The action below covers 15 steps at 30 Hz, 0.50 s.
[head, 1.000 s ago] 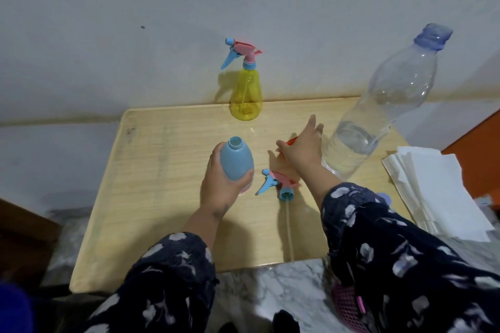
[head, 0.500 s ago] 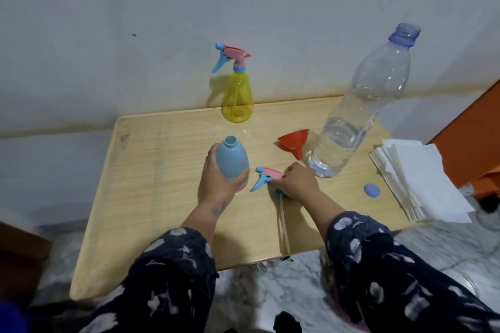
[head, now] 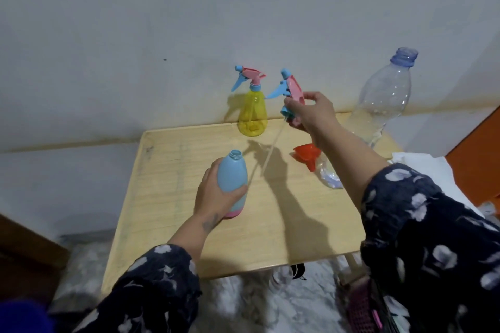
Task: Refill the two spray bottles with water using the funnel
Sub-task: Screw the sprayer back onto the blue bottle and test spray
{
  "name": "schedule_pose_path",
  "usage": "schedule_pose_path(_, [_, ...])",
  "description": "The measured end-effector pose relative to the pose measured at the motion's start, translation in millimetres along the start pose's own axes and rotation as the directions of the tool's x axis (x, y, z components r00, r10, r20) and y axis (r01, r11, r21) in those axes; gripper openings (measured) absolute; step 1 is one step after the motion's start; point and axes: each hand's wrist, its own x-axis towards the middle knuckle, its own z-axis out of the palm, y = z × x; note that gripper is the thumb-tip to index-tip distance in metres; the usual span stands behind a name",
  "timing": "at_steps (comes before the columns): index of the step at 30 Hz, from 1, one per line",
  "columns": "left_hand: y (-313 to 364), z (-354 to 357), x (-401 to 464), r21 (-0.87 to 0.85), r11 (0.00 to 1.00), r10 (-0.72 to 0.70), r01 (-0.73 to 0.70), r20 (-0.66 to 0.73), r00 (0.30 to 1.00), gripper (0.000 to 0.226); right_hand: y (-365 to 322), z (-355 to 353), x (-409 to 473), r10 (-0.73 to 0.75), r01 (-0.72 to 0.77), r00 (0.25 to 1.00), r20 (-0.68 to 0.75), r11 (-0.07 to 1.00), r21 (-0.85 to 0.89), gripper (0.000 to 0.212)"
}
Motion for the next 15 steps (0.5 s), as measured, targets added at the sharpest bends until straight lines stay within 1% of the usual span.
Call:
schedule_pose_path(2, [2,-3,-6,-0.057,0.998,-0.035,0.038,0.053,0.998,0.068,-18,11,-4,-0.134,0.135,0.989,-0.055,0.991,0.009,0.036])
schedule_pose_path(5, [6,-4,-12,-0.09,0.994,-0.05,0.058,0.094,0.994,0.069,-29,28,-12,-0.287,0.282,0.955,-0.077,0.957,-0.075,0.039])
schedule_pose_path(9, [13,-5,-16,-0.103,0.993,-0.041,0.055,0.132,0.99,0.071,-26,40,-23,-0.37,0.366,0.926,-0.07,0.928,-0.066,0.04])
schedule_pose_path(12, [17,-7,-17,-0.096,0.994,-0.036,0.049,0.134,0.99,0.073,-24,44,-27,-0.408,0.403,0.909,-0.083,0.913,-0.068,0.041])
schedule_pose_path(15, [20,-12,-17,-0.091,0.994,-0.045,0.057,0.121,0.992,0.074,-39,46,-29,-0.441,0.434,0.89,-0.112,0.897,-0.086,0.04])
